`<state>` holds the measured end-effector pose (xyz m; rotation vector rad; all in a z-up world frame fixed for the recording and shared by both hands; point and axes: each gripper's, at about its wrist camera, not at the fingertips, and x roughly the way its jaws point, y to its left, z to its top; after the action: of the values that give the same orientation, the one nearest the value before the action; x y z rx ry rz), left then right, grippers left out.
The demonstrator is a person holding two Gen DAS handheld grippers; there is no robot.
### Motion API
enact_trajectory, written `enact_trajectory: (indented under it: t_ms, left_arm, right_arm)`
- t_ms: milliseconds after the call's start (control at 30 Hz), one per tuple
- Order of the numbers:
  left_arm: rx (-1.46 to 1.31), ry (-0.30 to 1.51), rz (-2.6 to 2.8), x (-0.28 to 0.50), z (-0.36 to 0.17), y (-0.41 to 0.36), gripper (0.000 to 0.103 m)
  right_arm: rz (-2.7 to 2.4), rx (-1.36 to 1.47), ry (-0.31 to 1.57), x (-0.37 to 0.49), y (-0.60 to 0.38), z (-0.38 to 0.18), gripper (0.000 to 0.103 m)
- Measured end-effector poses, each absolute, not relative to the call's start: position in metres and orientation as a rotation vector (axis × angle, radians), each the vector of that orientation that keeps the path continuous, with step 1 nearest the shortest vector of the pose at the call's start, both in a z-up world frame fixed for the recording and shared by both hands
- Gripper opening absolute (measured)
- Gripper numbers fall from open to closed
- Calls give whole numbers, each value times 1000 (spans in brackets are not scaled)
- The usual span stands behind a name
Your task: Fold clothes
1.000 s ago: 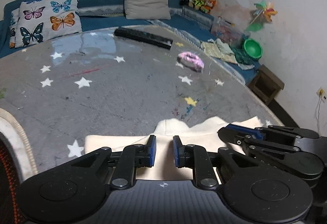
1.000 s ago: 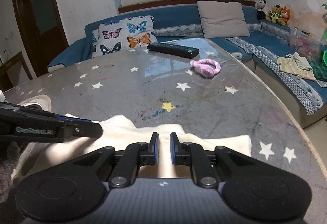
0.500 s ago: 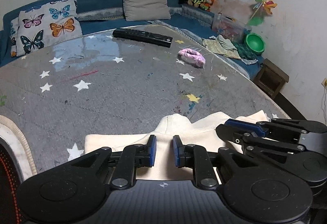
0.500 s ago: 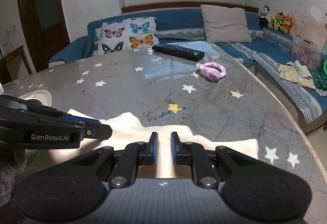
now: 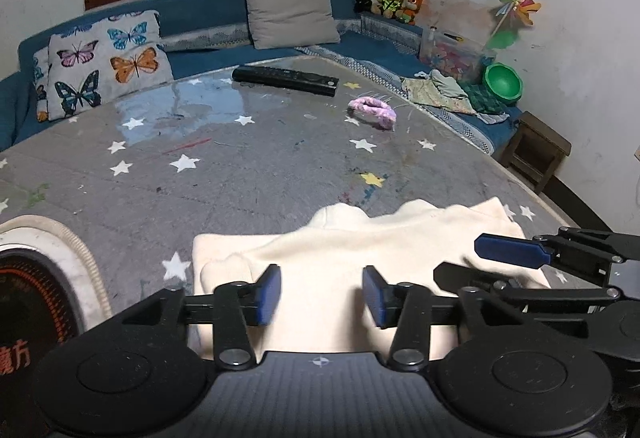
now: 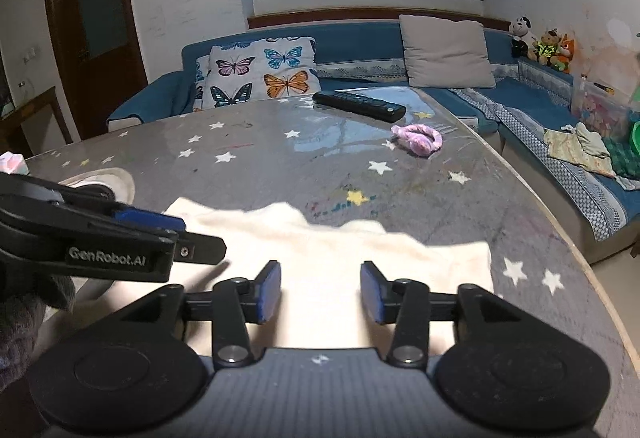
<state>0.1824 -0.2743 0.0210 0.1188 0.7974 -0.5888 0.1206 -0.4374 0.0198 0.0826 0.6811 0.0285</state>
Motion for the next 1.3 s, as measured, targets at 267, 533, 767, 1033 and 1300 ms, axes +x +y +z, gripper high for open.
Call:
enact_trajectory:
  t_ms: [267,533,767,1033,1300]
  left_arm:
    - [118,776,-578,145,24,-250,69]
    - [115,787,-522,124,9,-224,69]
    - [110,807,-466,122,-7,-208,70]
    - [94,810,-445,115,-6,-200,75]
    - [24,777,-415,110,8,-186,84]
  right_arm:
    - [14,102,667,72,-430,18,56]
    - [-31,114,639,35,-438,12,65]
    - [-35,131,654,25,-447,6,65]
    - [4,134,618,25,-437,10,72]
    - [6,150,626,24,-434,5,77]
